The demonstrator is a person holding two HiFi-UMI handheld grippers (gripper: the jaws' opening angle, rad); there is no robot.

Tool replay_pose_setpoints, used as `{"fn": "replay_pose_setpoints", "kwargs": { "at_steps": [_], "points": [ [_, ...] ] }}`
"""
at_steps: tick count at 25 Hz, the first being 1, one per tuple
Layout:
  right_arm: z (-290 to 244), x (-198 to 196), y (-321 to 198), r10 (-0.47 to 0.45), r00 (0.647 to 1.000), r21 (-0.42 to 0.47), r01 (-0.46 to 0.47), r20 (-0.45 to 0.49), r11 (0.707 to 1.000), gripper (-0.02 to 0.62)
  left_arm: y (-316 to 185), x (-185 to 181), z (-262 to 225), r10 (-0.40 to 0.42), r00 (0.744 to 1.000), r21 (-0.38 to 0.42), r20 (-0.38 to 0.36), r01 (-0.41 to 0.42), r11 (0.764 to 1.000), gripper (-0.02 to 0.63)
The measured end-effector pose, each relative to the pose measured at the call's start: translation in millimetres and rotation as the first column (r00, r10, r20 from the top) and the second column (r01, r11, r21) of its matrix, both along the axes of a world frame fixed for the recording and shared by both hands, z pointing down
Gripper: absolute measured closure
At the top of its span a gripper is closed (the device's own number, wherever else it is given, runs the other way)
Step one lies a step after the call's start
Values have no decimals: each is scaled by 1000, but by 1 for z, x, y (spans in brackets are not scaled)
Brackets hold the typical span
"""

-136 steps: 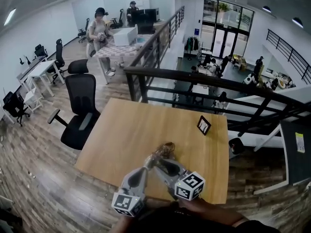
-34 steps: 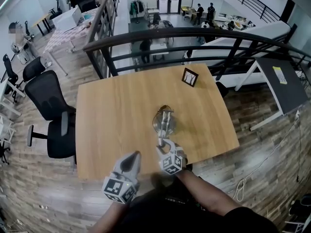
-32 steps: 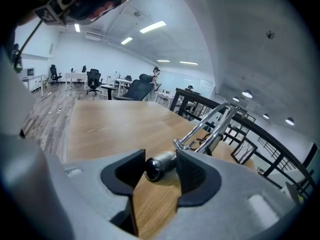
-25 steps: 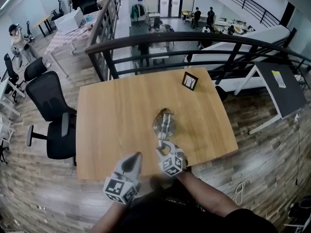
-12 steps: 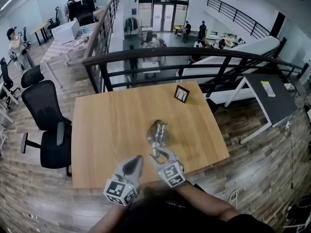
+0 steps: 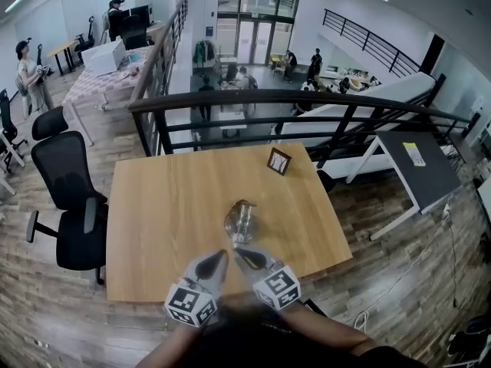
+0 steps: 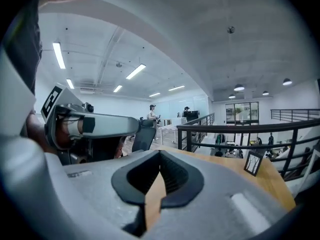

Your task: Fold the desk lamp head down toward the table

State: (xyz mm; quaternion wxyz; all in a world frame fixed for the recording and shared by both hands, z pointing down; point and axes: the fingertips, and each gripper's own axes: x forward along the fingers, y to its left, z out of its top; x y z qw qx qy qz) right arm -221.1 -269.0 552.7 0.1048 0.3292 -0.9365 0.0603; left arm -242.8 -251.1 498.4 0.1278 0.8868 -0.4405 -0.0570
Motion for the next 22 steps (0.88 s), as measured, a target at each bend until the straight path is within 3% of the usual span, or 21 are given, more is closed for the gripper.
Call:
{"fn": "replay_pose_setpoints", "kwargs": {
  "at_steps": [9,22],
  "points": [
    [-24,38,22,-19,997,8,19,80,1000,592,18,36,-14,-24,999,28,31,23,999,604],
    [-17,149,100,-85,992,17,84,93,996,592,86,152,-11,-86,996,34,6,86,996,604]
  ]
}}
